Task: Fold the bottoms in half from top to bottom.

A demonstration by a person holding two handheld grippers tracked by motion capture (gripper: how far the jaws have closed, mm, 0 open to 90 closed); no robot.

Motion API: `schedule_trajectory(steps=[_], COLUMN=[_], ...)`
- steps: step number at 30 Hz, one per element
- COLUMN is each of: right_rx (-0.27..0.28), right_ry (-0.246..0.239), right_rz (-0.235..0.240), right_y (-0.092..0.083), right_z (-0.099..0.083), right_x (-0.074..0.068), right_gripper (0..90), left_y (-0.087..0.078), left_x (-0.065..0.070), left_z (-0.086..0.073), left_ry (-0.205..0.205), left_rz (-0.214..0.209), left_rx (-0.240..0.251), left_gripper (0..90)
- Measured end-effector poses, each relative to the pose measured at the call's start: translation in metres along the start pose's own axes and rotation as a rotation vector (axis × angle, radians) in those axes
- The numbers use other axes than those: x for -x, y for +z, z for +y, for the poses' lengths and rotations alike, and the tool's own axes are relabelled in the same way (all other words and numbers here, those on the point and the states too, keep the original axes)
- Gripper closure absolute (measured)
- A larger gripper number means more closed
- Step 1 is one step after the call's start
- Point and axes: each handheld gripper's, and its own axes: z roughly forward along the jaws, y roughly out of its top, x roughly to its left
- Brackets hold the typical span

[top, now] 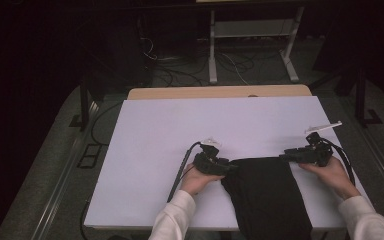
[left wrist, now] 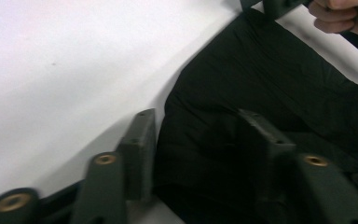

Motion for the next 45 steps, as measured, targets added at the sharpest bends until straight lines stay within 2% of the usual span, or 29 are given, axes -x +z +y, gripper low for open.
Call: schedule_trajectory(steps=[3,5,7,9,10,14,20,24,32,35,43,45], right_rx=[-0.020,-0.034,-0.043,-0.038,-0.037,-0.034,0.013,0.013,0.023,0.023,0.010,0.020], right_ry=[-0.011,0.002,0.012,0.007,0.005,0.011,0.021,0.004,-0.018,-0.025,-0.036,-0.033], right_rz=[0.006,-0.004,-0.002,-0.004,-0.006,-0.028,-0.014,-0.010,0.001,0.001,-0.024,-0.029], right_y=[0.002,0.004,0.005,0.004,0.003,0.001,0.000,0.004,0.019,0.027,0.045,0.047], right_z=[-0.001,-0.002,-0.002,-0.002,-0.002,0.000,0.007,0.014,0.030,0.038,0.053,0.057], right_x=[0.000,0.001,0.001,-0.001,-0.002,-0.005,-0.012,-0.020,-0.035,-0.039,-0.049,-0.050], right_gripper=[66.6,74.6,81.9,85.3,85.6,86.4,86.4,86.4,86.4,86.1,86.1,86.3], left_y=[0.000,-0.001,-0.002,-0.003,-0.004,-0.009,-0.026,-0.041,-0.069,-0.077,-0.090,-0.091], left_x=[0.001,0.002,0.002,0.005,0.006,0.007,0.009,0.009,0.004,0.000,-0.009,-0.010], left_z=[0.002,0.003,0.005,0.005,0.006,0.007,0.011,0.014,0.019,0.021,0.028,0.031], left_ry=[0.003,-0.005,0.004,0.018,0.031,0.038,0.052,0.074,0.096,0.091,0.111,0.138], left_rz=[0.006,0.011,0.016,0.019,0.024,0.033,0.034,0.059,0.111,0.114,0.153,0.188], left_rx=[-0.007,-0.008,-0.024,-0.021,-0.022,-0.015,0.013,0.009,0.010,0.010,-0.015,-0.030], left_gripper=[64.9,73.8,79.0,82.3,83.1,84.6,84.9,85.0,85.0,85.0,84.9,84.9])
